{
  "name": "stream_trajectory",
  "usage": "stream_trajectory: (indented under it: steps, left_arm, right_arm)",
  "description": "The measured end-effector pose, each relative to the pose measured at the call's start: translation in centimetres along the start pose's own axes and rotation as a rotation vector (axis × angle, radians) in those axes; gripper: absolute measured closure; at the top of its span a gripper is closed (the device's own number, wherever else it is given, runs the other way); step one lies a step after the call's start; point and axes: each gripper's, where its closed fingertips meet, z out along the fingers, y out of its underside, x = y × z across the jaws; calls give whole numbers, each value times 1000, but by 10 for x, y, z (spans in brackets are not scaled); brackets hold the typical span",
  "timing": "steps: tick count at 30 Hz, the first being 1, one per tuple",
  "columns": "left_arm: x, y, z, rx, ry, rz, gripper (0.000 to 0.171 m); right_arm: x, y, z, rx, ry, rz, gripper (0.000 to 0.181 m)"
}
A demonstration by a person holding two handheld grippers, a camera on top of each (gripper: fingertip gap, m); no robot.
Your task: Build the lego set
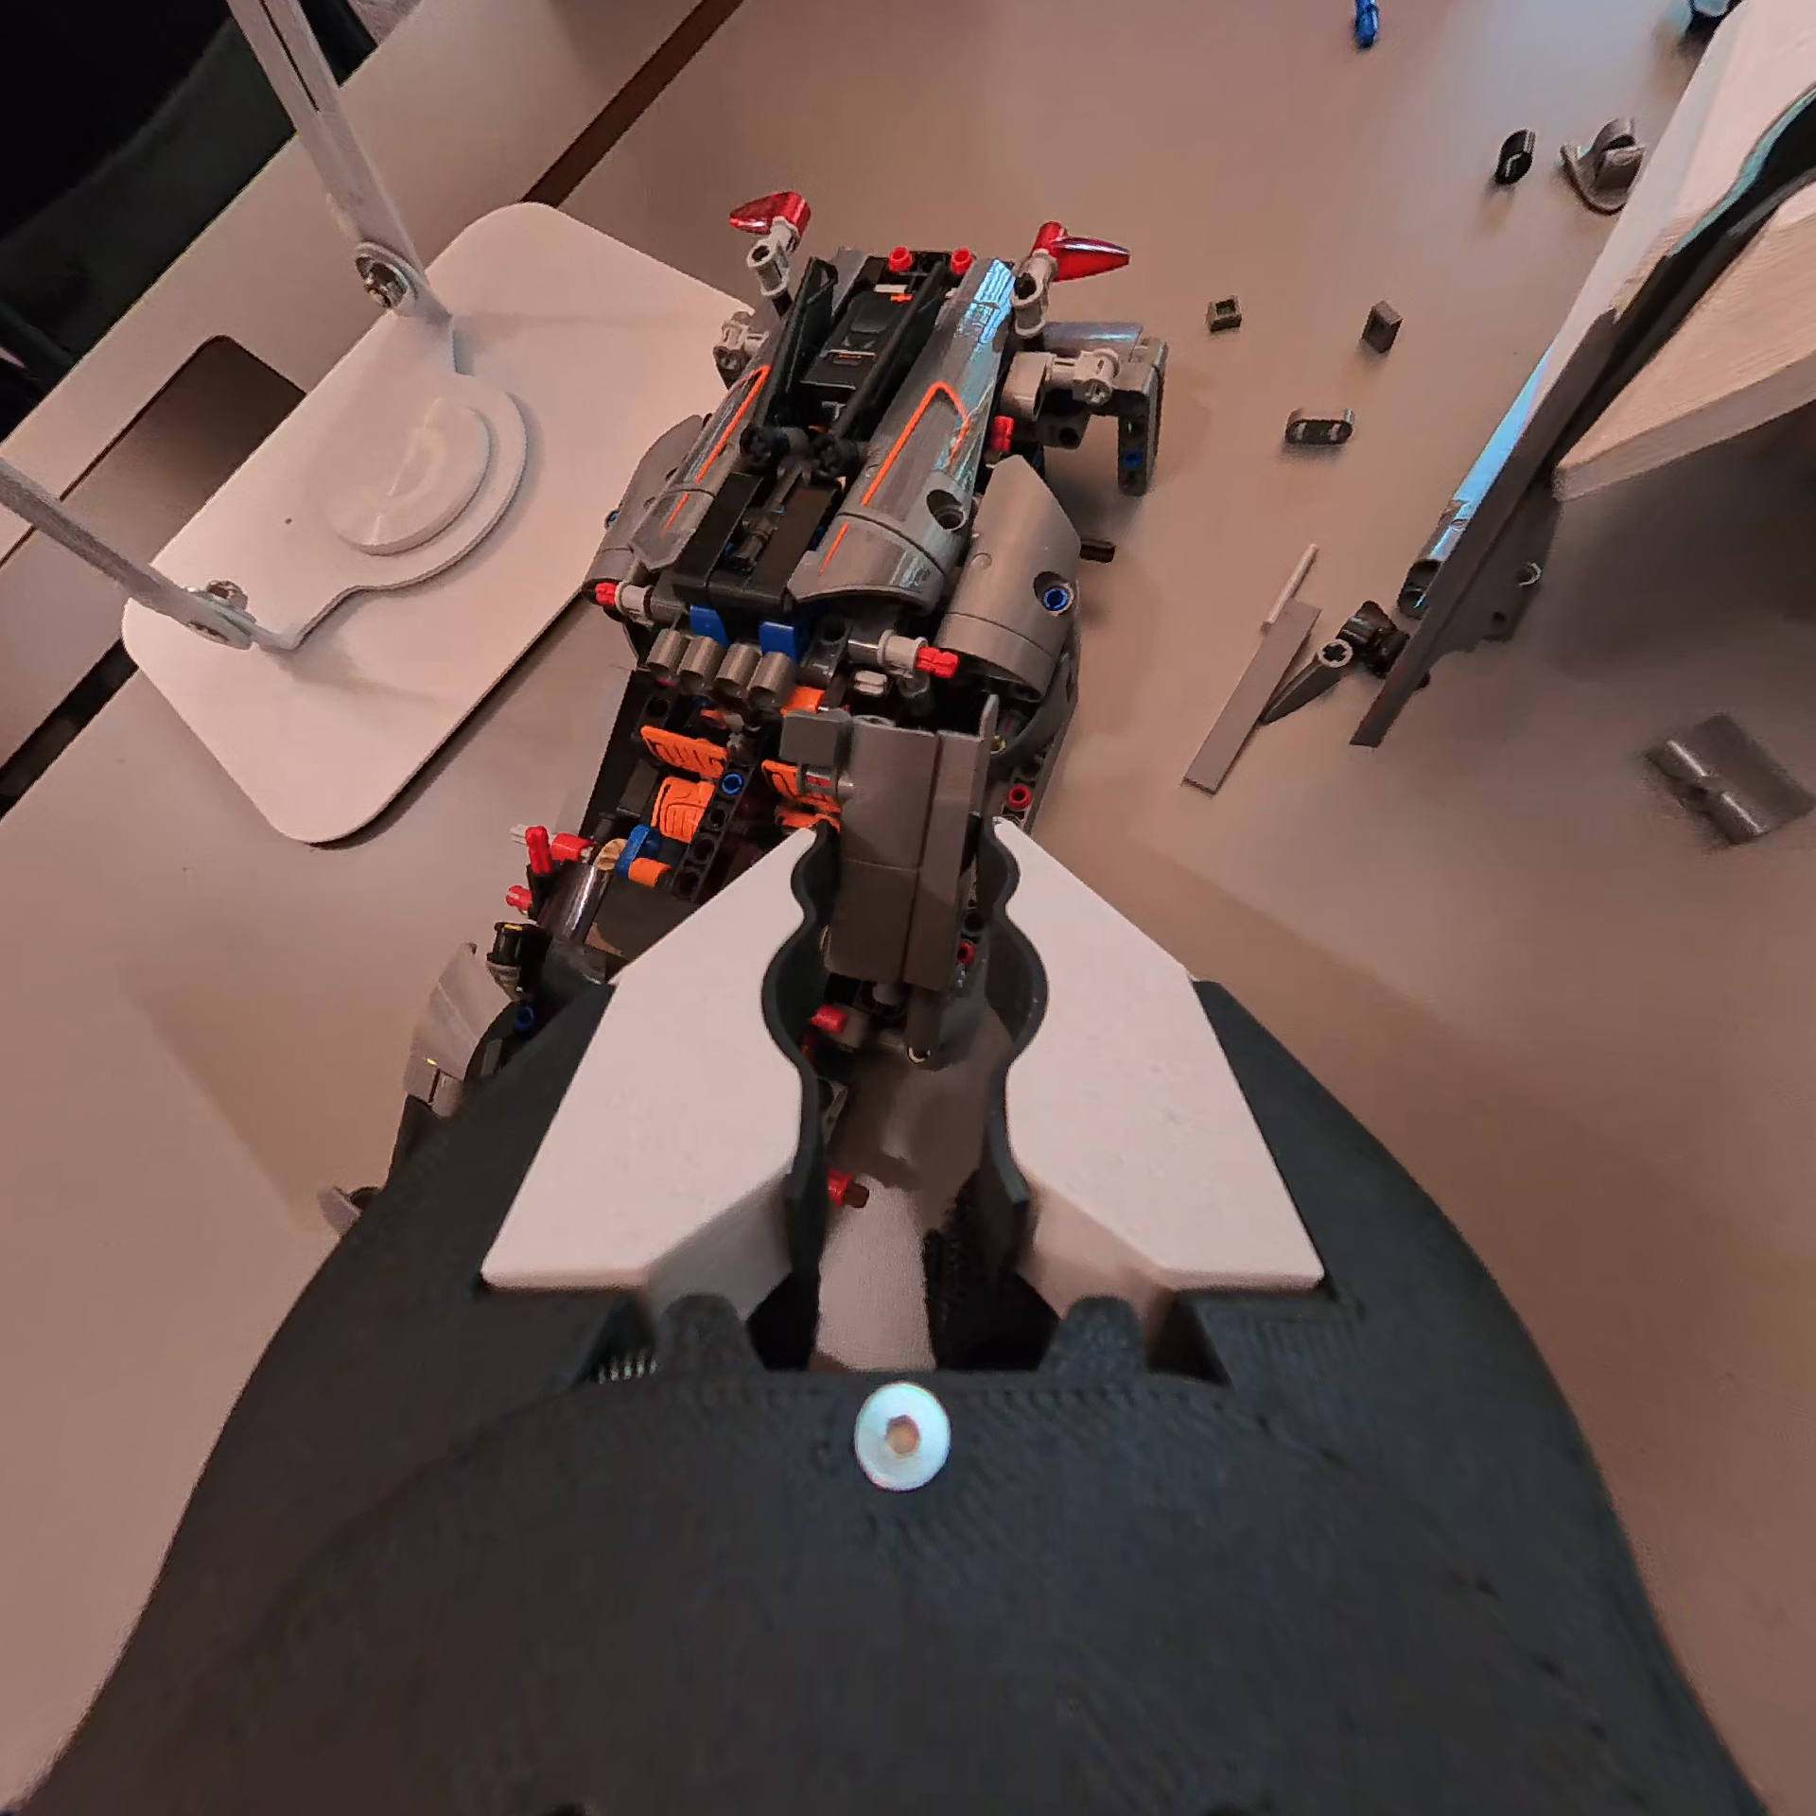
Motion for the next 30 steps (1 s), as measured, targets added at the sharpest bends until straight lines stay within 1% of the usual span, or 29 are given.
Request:
stream_trajectory:
  steps: [3, 7, 9, 12, 15, 17, 19, 24, 30]
  left_arm:
    - [0, 0, -2, 22, 7, -6, 144]
    - [0, -1, -12, 45, 21, -1, 135]
    - [0, -2, -19, 70, 20, 16, 133]
    - [1, 2, -27, 73, 25, 19, 130]
    - [6, 5, -36, 87, 28, 13, 132]
    - [7, 9, -42, 85, 24, -4, 132]
    - [11, 9, -49, 109, 32, -39, 134]
    - [24, 11, -53, 144, 62, -121, 140]
    - [39, -1, -52, 245, 186, -264, 149]
  right_arm:
    - [-1, 1, 3, -11, 0, -16, 181]
    - [-5, 1, 8, -31, -1, -35, 181]
    - [-7, 2, 13, -56, 5, -52, 181]
    - [-8, 4, 22, -87, 4, -54, 181]
    - [-7, 2, 30, -98, 7, -14, 181]
    - [-5, -2, 36, -89, 2, 12, 181]
    - [-3, -3, 41, -84, -8, 38, 181]
    - [-12, -12, 41, -22, -96, 81, 181]
    - [-13, -12, 37, 4, -132, 103, 181]
